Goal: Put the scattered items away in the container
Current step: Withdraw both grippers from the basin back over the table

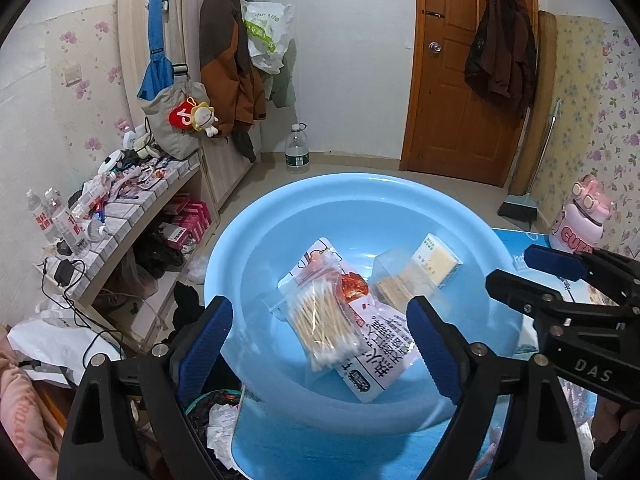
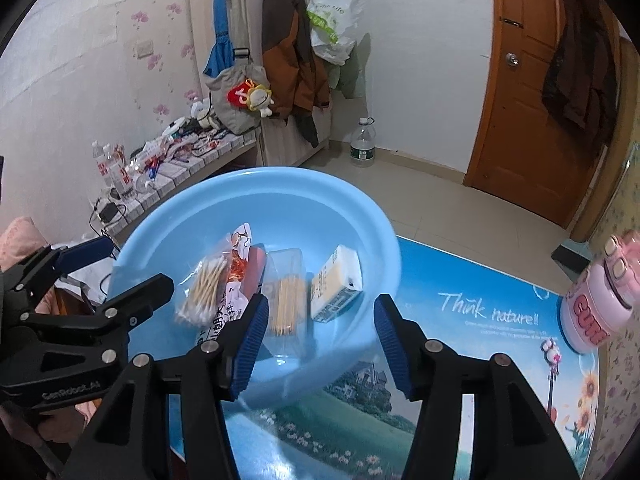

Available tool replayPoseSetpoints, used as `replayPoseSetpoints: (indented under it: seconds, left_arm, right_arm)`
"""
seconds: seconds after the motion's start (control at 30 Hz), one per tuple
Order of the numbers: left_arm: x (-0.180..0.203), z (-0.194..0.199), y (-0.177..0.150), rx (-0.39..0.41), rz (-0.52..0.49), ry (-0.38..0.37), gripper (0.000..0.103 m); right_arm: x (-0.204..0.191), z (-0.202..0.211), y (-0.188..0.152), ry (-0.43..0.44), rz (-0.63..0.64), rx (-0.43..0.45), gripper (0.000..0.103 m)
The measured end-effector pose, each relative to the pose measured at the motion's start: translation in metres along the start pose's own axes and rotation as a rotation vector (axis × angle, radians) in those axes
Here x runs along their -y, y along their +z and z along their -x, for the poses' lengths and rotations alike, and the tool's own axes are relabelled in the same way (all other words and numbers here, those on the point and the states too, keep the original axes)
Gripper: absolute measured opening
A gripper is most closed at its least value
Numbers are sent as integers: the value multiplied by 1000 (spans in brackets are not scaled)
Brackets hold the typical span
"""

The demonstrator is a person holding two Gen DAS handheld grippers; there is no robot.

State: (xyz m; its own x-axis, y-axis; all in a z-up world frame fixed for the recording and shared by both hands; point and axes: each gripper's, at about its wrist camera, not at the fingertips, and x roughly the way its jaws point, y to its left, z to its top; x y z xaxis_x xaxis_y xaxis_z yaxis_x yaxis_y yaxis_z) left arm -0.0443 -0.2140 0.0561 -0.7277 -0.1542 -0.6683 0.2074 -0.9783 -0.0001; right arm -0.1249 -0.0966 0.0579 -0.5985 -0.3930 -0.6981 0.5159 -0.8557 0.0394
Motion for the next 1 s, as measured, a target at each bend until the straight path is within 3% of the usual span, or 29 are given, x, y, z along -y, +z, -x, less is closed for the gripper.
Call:
replayPoseSetpoints:
  seconds: [0.27, 0.77, 1.0]
  left_arm:
    - [18, 21, -7, 19, -6, -16, 100]
    - [71, 60, -36, 47, -86, -109, 103]
    - [90, 72, -55, 54, -115, -171, 103]
  right_arm:
    - [28, 44, -27, -28, -97, 38, 56]
    - [103, 119, -126, -140, -246, 70, 56]
    - [114, 146, -162, -143, -299, 121, 56]
